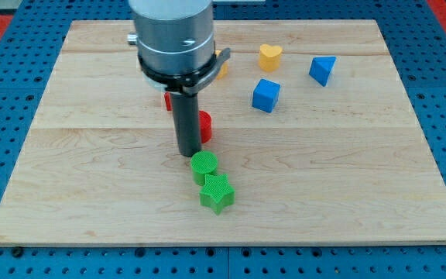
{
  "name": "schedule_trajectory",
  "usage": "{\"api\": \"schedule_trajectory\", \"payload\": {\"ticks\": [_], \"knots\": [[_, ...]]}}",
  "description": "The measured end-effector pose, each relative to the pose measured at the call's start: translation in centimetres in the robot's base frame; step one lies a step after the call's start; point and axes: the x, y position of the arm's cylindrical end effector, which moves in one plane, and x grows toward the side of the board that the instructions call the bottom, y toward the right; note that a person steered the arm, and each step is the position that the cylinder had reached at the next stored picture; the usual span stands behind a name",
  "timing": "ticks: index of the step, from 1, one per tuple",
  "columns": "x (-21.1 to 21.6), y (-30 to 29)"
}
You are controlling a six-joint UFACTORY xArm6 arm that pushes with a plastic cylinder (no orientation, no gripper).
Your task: Move red circle slightly right
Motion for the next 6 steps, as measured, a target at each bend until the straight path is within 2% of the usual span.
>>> {"api": "schedule_trajectory", "payload": {"ticks": [2,3,4,6], "knots": [[-1.5,-5.2],[-4.4,-1.5],[-4.4,3.2],[-6.2,5.2]]}}
